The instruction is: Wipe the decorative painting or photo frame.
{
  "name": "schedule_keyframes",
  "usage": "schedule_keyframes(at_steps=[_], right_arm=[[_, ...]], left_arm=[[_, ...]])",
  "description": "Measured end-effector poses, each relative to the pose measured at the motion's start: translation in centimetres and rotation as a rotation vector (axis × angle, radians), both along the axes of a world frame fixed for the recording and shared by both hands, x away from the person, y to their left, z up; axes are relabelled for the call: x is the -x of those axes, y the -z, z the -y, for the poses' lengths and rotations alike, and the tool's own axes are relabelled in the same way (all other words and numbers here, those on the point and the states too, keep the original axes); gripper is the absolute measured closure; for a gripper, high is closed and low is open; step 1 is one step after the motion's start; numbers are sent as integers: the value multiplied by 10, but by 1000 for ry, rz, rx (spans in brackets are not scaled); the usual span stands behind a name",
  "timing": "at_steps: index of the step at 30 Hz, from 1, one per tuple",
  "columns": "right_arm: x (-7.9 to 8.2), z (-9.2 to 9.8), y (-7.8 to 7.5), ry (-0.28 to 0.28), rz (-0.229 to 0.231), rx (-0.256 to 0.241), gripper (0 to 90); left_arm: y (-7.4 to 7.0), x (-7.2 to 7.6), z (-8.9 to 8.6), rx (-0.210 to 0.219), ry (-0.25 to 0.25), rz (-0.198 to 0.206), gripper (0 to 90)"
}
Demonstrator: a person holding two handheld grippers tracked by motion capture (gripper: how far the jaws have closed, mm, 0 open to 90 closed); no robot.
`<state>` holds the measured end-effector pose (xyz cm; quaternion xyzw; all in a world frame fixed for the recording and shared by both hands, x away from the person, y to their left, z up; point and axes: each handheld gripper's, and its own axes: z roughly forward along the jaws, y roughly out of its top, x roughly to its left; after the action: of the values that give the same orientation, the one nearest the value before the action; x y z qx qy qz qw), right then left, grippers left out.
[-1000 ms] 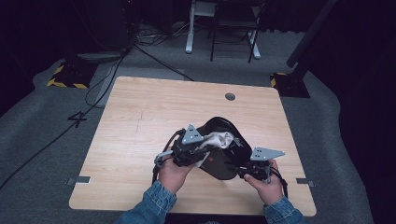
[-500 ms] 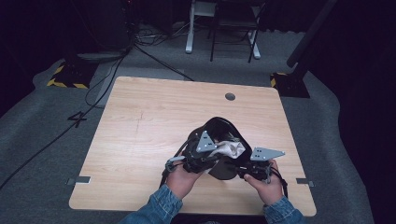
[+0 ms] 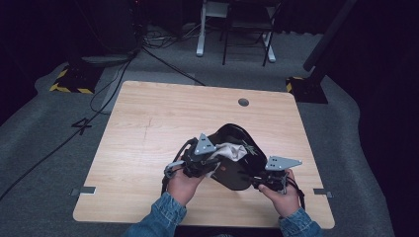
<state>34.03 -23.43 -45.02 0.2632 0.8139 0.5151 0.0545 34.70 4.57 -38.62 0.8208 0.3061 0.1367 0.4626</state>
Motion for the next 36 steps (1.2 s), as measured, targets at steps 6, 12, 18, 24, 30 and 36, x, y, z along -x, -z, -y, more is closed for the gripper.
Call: schedule_keyframes(at_steps=[6, 12, 18, 24, 30, 36], right_arm=[[0, 0, 0, -2, 0, -1, 800], [0, 0, 0, -3, 0, -2, 799], [0, 0, 0, -3, -1, 0, 799], [0, 0, 0, -1, -2, -1, 799], [0, 0, 0, 0, -2, -2, 799], [0, 0, 0, 0, -1, 0, 799]], left_arm=[[0, -6, -14, 3, -48, 1, 764], [1, -9, -24, 17, -87, -6, 764], [1, -9, -23, 13, -87, -8, 764], [1, -3, -7, 2, -30, -10, 764], [1, 2, 6, -13, 23, -16, 763], [2, 5, 16, -27, 71, -23, 763]])
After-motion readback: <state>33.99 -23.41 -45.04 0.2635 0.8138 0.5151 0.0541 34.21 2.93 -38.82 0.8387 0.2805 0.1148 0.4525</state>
